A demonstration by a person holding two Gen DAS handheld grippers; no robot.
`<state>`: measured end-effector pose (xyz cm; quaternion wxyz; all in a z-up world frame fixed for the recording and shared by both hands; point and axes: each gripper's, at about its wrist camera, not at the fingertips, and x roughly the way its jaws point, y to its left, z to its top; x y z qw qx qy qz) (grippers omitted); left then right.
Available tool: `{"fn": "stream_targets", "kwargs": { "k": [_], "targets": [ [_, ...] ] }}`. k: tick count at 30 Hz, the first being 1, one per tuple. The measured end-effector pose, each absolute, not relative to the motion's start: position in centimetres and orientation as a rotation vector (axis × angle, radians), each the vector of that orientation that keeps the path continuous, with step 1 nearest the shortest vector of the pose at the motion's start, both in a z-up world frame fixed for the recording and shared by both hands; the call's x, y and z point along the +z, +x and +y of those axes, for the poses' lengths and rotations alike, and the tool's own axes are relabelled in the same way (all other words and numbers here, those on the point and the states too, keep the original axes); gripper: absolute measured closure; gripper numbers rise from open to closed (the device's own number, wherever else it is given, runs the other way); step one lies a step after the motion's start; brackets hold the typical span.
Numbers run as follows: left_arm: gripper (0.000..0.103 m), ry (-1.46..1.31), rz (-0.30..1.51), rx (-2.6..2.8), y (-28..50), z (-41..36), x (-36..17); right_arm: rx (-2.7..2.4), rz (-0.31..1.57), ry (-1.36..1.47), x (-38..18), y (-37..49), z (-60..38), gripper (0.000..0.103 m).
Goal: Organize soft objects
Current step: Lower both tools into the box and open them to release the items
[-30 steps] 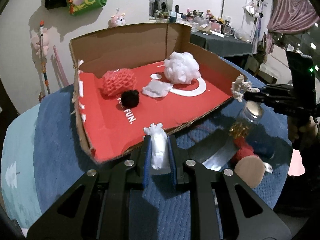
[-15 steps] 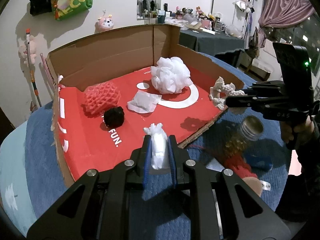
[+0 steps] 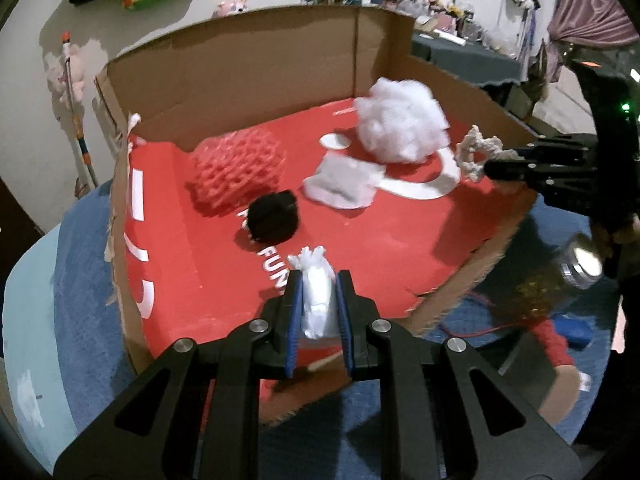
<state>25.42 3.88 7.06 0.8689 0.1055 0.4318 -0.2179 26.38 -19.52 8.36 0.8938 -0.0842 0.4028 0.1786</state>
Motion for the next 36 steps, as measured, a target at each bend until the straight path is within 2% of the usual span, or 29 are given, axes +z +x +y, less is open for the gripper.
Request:
{"fn": "stream_targets", "kwargs": {
  "k": [8,18,24,26,31,32,33,35,36],
  "targets": [
    [0.087,0.24,0.939,-0.427,26.8,4.3,5.6,0.312,0.875,-0.316,6.8,27.6,-17.9,0.083],
    [0.087,0.273,0.914,-0.415,27.3,3.9,4.7,0.296,0.886,-0.332,6.7,28.0,-17.8,0.081],
    [0.086,0.294,0.899,-0.403,27.1,3.7,4.8,0.309,0.896,-0.326,6.8,28.0,-17.6,0.07],
    [0.085,0.299,0.895,-0.401,27.2,3.5,4.9,0.316,0.896,-0.317,6.9,27.9,-17.5,0.062],
    [0.075,0.263,0.899,-0.399,27.1,3.9,5.0,0.331,0.883,-0.316,7.4,27.2,-17.0,0.047],
    [0.067,0.257,0.897,-0.399,27.0,4.1,5.1,0.332,0.879,-0.312,7.7,27.1,-17.0,0.046],
    [0.053,0.25,0.895,-0.398,26.9,4.2,5.3,0.334,0.875,-0.309,7.8,26.9,-17.0,0.044],
    [0.042,0.232,0.884,-0.409,26.7,4.3,5.7,0.331,0.856,-0.303,8.4,26.5,-17.0,0.028],
    [0.038,0.22,0.87,-0.43,26.3,4.2,6.0,0.326,0.84,-0.299,8.8,26.2,-17.1,0.024]
  ]
}}
